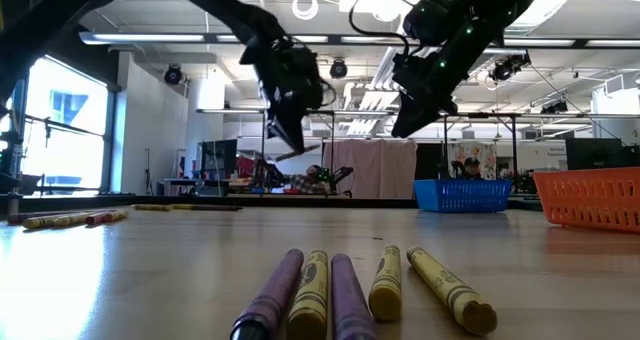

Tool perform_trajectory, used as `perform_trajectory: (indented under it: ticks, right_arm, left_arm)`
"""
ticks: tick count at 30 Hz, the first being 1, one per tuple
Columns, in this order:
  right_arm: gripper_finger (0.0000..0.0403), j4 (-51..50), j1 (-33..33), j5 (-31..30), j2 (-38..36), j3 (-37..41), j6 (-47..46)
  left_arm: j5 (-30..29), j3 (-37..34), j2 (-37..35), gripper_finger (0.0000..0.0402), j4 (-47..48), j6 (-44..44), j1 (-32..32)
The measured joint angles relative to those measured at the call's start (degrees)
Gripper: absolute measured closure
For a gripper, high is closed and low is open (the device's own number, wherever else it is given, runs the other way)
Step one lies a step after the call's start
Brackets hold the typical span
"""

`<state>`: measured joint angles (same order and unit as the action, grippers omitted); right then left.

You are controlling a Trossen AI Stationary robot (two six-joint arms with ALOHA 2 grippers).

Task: Sort crayons
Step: Put the yellow crayon into the orange basket

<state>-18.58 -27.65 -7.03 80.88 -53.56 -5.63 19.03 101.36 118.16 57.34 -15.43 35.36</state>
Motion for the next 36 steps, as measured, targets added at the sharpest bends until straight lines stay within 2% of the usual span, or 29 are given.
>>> perform_trajectory:
  ticks: [6, 10, 14, 17, 21, 24, 26, 32, 36]
  right_arm:
    - [0.0291, -0.29, -4.88, 1.06, 0.02, 0.07, 2.97]
    - [0.0293, 4.0, -8.13, 5.69, 0.04, 0.48, 3.1]
    - [0.0307, 18.15, -9.79, 11.19, 0.04, 7.06, 3.07]
    - [0.032, 31.86, -10.89, 15.16, 0.11, 13.91, 0.31]
    - [0.033, 52.85, -11.39, 20.31, 0.11, 22.11, -8.1]
    - [0.0331, 65.85, -9.3, 21.79, 0.11, 26.08, -13.81]
    - [0.0331, 71.75, -7.17, 21.46, 0.11, 27.6, -15.81]
    - [0.0331, 74.12, 0.75, 20.27, 0.07, 26.5, -15.91]
    - [0.033, 74.06, 5.64, 18.67, 0.09, 24.58, -11.73]
  left_arm:
    - [-0.65, -0.33, -1.68, 0.0401, -1.4, -1.65, -3.09]
    - [-0.92, -0.55, -3.25, 0.0401, -1.41, -3.1, -2.85]
    - [-0.58, -4.46, -6.76, 0.0401, -4.82, -1.97, -0.71]
    - [-0.68, -10.08, -10.88, 0.0401, -10.61, 0.89, 1.29]
    - [1.92, -20.77, -17.65, 0.0401, -24.94, 6.79, 2.54]
    - [5.69, -29.9, -22.94, 0.0401, -41.92, 12.71, 1.83]
    - [6.12, -35.72, -25.82, 0.0401, -53.97, 15.98, 0.17]
    - [6.02, -47.51, -29.89, 0.0401, -81.16, 25.32, -4.78]
    - [5.72, -49.07, -30.04, 0.0401, -86.01, 26.79, -7.3]
